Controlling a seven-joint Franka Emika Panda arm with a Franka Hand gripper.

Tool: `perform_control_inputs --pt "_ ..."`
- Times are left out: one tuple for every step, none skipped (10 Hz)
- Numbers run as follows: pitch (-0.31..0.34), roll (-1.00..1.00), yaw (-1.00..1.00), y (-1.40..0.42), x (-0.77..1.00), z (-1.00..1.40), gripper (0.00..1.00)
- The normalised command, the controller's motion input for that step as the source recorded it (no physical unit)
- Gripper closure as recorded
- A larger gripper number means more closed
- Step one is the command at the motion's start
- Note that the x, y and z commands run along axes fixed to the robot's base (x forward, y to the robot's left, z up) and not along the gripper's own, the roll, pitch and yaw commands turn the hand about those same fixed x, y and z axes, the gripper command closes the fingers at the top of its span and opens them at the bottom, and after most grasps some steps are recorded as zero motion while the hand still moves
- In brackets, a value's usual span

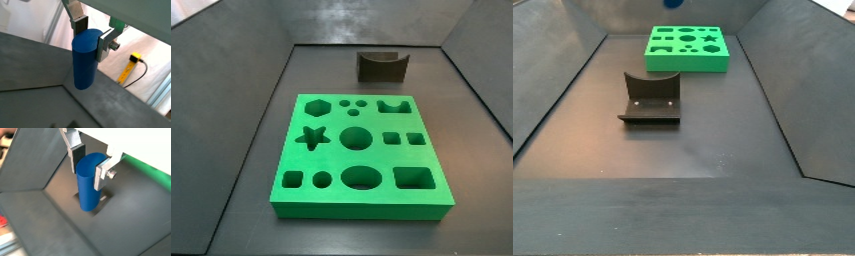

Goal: Pick up the oval object. Move up. Place the oval object on the fixture. Regrasp the oval object. Move to above the board. Insert the oval object.
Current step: Move to above the board.

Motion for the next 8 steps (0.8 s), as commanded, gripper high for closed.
perform_control_inputs --pt "-0.104 -1.0 -0.1 -1.0 -0.51 0.31 1.0" --pt "-0.106 -1.0 -0.1 -1.0 -0.52 0.32 1.0" --pt "-0.106 -1.0 -0.11 -1.0 -0.54 0.33 1.0" --pt "-0.101 -1.0 -0.12 -1.0 -0.57 0.33 1.0" --pt "-0.1 -1.0 -0.12 -0.87 -0.53 0.29 1.0" --pt "-0.102 -1.0 -0.12 -0.47 -0.34 0.17 1.0" --pt "-0.101 -1.0 -0.12 -0.21 -0.21 0.08 1.0" --pt "-0.099 -1.0 -0.12 -0.07 -0.13 0.03 1.0"
